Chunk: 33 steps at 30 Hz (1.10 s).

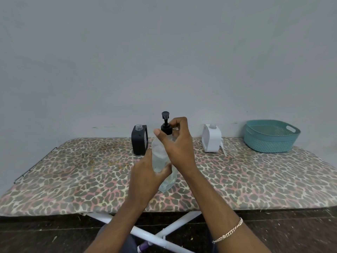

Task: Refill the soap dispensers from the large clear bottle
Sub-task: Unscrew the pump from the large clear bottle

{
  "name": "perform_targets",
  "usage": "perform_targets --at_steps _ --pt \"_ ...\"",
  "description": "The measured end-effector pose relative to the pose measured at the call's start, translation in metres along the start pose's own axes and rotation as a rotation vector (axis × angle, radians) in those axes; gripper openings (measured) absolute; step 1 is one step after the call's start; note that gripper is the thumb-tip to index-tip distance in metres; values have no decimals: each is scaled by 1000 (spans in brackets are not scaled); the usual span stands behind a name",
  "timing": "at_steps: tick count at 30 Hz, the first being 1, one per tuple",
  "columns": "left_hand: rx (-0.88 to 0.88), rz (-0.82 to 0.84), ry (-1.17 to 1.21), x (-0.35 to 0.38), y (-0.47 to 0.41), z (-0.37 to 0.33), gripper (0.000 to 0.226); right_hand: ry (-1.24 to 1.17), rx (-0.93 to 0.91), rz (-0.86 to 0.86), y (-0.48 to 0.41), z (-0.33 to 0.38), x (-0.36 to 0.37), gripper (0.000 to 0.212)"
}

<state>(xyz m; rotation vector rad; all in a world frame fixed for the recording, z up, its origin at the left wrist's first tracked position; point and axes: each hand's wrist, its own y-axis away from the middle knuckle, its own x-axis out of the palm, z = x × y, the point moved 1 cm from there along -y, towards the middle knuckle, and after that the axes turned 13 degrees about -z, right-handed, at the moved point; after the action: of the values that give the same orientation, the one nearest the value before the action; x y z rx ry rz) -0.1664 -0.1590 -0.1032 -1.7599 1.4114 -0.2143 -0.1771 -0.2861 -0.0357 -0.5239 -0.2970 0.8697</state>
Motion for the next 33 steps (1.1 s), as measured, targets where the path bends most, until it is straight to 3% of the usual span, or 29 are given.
perform_targets --at_steps 3,6,11,15,21,25,28,30,33 --pt "2 -10 13 0 0 1 50 -113 5 40 0 -2 -4 18" --pt "3 -9 19 0 0 1 54 -187 58 61 2 -3 -8 32" --pt "-14 3 20 -1 0 -1 46 -31 33 69 0 0 -6 47" --pt "-14 9 29 -2 0 -1 45 -63 31 53 -3 -1 -7 26" --pt "-12 14 33 -2 0 -2 48 -106 62 92 2 1 -9 45" --pt "-30 24 29 -2 0 -1 46 -49 23 64 -2 -1 -7 38" --pt "-42 30 42 -2 1 -1 48 -184 91 111 -8 -4 -13 27" --pt "-40 30 35 -2 1 -2 49 -251 129 142 -11 -3 -18 28" --pt "-45 38 21 -3 1 -2 49 -151 94 153 -13 1 -20 39"
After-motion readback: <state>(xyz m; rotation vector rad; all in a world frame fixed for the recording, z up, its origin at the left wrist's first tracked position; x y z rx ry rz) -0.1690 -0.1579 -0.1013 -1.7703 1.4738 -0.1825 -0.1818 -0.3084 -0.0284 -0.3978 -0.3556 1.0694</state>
